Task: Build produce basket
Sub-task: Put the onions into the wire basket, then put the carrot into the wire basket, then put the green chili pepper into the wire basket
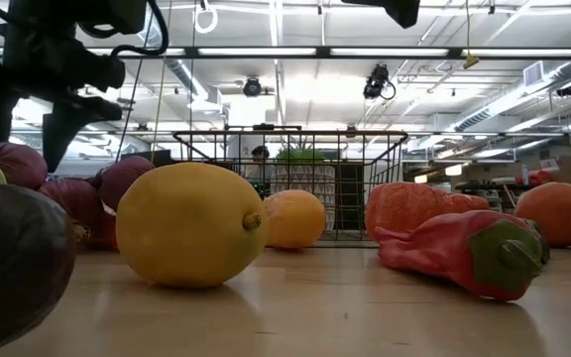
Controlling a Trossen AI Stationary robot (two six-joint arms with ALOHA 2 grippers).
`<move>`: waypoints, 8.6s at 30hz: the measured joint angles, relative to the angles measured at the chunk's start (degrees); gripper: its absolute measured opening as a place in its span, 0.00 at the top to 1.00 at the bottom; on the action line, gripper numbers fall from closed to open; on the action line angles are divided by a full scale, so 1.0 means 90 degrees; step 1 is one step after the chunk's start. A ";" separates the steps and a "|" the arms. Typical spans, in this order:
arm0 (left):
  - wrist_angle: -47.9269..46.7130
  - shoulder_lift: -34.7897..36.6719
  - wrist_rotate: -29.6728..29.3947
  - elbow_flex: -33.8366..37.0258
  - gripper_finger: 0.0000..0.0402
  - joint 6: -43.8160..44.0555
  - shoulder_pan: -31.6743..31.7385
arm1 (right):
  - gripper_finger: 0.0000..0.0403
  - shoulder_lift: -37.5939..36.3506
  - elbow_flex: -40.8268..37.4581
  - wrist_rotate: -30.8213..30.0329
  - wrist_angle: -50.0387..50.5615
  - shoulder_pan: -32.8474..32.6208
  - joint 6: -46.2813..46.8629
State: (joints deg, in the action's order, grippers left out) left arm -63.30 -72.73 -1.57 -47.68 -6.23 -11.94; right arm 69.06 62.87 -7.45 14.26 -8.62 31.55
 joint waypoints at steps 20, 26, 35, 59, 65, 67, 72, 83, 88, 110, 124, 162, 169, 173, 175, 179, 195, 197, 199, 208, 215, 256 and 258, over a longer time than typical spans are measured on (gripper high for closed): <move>0.0823 -0.0005 -0.0087 0.0663 0.53 -0.0550 0.0036 | 0.15 0.0000 0.0000 -0.0047 0.0012 0.0000 0.0146; 0.0820 -0.0015 0.0202 0.0663 0.69 -0.0639 0.0066 | 0.15 0.0000 0.0000 -0.0047 0.0010 0.0017 0.0148; 0.0697 -0.0461 0.0668 0.0511 0.85 -0.0714 0.0073 | 0.15 0.0000 0.0000 -0.0047 0.0007 0.0017 0.0332; -0.1446 -0.0457 0.0705 -0.3867 0.91 0.0004 0.0345 | 0.18 0.0000 0.0002 -0.0001 0.0005 0.0110 0.0310; -0.0688 -0.0457 0.0453 -0.4380 0.89 0.0226 0.0861 | 0.18 -0.0020 0.0002 0.0175 0.0005 0.0114 0.0311; -0.0380 -0.0464 0.0447 -0.4364 0.89 0.0269 0.1044 | 0.18 -0.0068 0.0002 0.0340 0.0009 0.0137 0.0313; 0.0381 -0.0835 0.0440 -0.4347 0.90 0.0234 0.1346 | 0.18 -0.0282 0.0002 0.0498 0.0083 0.0153 0.0345; 0.1379 -0.2207 0.0293 -0.4345 0.89 -0.0079 0.1671 | 0.18 -0.1183 0.0002 0.0465 0.1240 0.0189 0.0587; 0.1586 -0.2575 0.0180 -0.4345 0.87 0.0103 0.1941 | 0.18 -0.1426 0.0002 0.0279 0.1388 0.0189 0.0714; 0.0903 -0.2703 0.0355 -0.4840 0.42 0.1284 0.2259 | 0.18 -0.1409 0.0002 0.0271 0.1487 0.0189 0.0617; -0.1569 -0.2683 0.1633 -0.5595 0.49 0.1073 0.1251 | 0.18 -0.1099 0.0002 0.0165 0.1912 0.0194 0.0639; 0.2262 -0.2684 0.0372 -0.1062 0.34 0.1267 -0.0279 | 0.18 -0.0794 0.0002 0.0506 0.2007 0.0175 0.1103; 0.2399 -0.2684 0.0386 -0.0903 0.44 0.1151 -0.0306 | 0.18 -0.0794 0.0002 0.0511 0.2006 0.0175 0.1168; 0.2401 -0.2684 0.0391 -0.0903 0.57 0.1162 -0.0314 | 0.18 -0.0794 0.0002 0.0511 0.2009 0.0175 0.1168; 0.2401 -0.2684 0.0389 -0.0903 0.63 0.1154 -0.0333 | 0.18 -0.0794 0.0002 0.0511 0.2006 0.0175 0.1168; 0.2384 -0.2684 0.0408 -0.0908 0.69 0.1206 -0.0335 | 0.18 -0.0797 0.0002 0.0511 0.2008 0.0175 0.1171; -0.0608 -0.2661 0.1036 -0.3475 0.66 0.1240 -0.0395 | 0.18 -0.0797 0.0002 0.0562 0.2009 0.0164 0.1149; -0.0794 -0.2657 0.1020 -0.3973 0.66 0.1243 -0.0295 | 0.18 -0.0797 0.0002 0.0689 0.2042 0.0165 0.1189; -0.0873 -0.2657 0.0831 -0.4454 0.66 0.1280 -0.0126 | 0.18 -0.0797 0.0002 0.0831 0.2197 0.0163 0.1375; -0.0629 -0.2650 -0.0400 -0.6052 0.66 0.0793 0.1355 | 0.18 -0.0797 0.0002 0.0973 0.2519 0.0121 0.1509; 0.0554 -0.2666 -0.0420 -0.5545 0.63 0.0250 0.2398 | 0.18 -0.0797 0.0002 0.0822 0.2509 0.0121 0.1508; -0.0655 -0.1679 -0.0464 -0.5006 0.27 0.2696 0.0624 | 0.18 -0.0739 0.0002 0.0480 0.3635 0.0069 0.2357; -0.0153 -0.1307 -0.0470 -0.4506 0.27 0.2966 0.0524 | 0.19 -0.0634 0.0000 0.0544 0.4050 -0.0052 0.2727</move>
State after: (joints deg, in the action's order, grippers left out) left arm -64.68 -84.49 -5.80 -88.23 20.46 -7.23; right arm 63.35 62.87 -2.56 50.71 -9.09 56.09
